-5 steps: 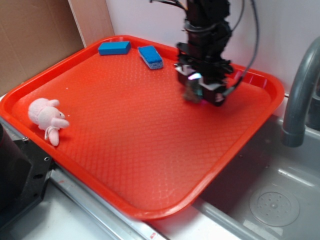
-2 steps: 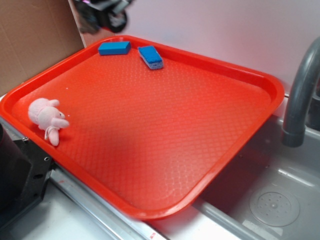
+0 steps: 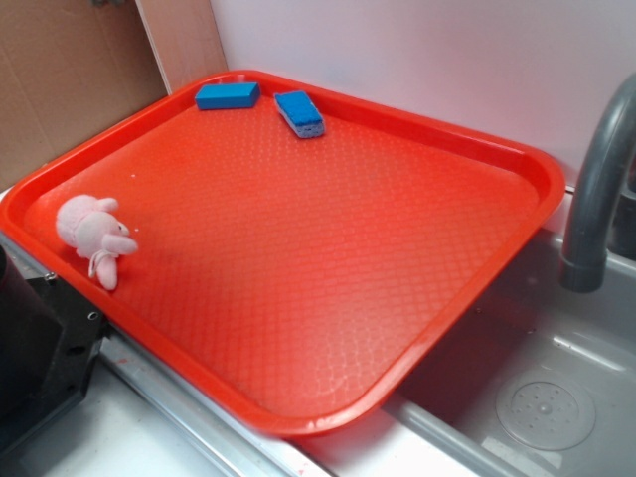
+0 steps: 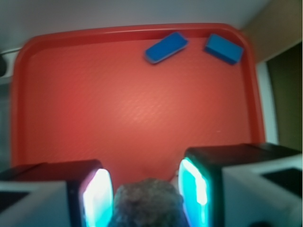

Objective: Grab the rock.

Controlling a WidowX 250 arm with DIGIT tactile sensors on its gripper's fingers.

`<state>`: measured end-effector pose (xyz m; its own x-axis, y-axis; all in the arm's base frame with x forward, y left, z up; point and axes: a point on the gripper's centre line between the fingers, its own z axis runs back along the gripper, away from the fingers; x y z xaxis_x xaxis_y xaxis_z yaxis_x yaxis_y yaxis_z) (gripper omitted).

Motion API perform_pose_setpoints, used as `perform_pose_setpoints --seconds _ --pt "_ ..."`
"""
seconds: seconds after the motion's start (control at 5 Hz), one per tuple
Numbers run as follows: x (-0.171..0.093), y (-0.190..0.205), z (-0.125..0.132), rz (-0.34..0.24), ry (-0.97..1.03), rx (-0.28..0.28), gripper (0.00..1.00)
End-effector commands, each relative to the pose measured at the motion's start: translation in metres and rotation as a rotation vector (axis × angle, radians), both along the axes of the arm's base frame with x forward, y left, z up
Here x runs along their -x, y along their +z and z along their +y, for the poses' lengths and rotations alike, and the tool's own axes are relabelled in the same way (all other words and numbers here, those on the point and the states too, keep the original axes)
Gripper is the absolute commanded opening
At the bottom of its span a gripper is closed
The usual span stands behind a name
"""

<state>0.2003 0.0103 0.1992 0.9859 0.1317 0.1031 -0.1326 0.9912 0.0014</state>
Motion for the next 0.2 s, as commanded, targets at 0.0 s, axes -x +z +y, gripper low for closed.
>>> perform_pose_setpoints --seconds 0.0 --pt "-0.0243 0.0042 0.0141 0.002 0.091 -0.013 0.00"
